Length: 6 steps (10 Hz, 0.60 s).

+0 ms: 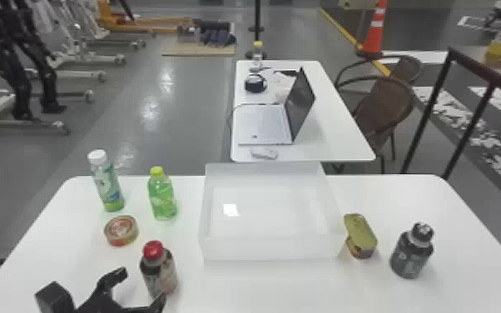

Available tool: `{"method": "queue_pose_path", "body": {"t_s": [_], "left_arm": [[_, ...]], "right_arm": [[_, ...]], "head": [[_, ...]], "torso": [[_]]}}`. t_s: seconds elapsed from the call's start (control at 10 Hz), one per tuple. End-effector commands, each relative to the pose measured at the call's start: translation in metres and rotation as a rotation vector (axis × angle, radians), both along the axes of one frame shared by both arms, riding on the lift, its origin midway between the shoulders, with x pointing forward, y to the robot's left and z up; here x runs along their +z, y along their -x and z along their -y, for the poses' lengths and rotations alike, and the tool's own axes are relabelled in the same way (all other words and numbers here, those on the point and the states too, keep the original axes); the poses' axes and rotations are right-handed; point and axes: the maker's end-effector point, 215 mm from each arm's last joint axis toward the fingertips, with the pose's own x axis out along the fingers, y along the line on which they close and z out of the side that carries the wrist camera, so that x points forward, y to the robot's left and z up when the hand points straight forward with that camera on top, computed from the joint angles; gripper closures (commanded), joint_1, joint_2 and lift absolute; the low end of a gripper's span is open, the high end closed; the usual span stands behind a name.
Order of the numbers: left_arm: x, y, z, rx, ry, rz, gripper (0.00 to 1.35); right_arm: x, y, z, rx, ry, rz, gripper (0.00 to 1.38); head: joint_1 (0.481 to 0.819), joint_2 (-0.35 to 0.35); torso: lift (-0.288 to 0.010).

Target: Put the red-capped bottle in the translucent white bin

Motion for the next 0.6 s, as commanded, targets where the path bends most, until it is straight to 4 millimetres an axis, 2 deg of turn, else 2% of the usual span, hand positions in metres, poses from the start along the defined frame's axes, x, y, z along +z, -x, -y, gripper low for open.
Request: {"method": "queue_pose_path", "body": {"t_s": [0.0,0.2,0.5], "left_arm": [[0.006,-0.018,0.009,-0.040,-0.023,0.012,0.12],[0.003,-0.028,0.023,-0.080,-0.010,0.003,0.12],[-0.003,-0.030,0.031,-0.100,0.008,-0.017,0.12]], "right_arm": [[0.001,-0.005,-0.003,0.007,-0.005,0.007,0.13],[0.001,-0.009,-0.004,0.014,-0.007,0.011,0.13],[0.000,-0.009,-0.005,0.022,-0.007,0.013,0.13]], "head": [[0.549,0.000],[0.549,0.000],[0.549,0.000]], "torso": [[-0.100],[-0.100],[-0.100]]}}
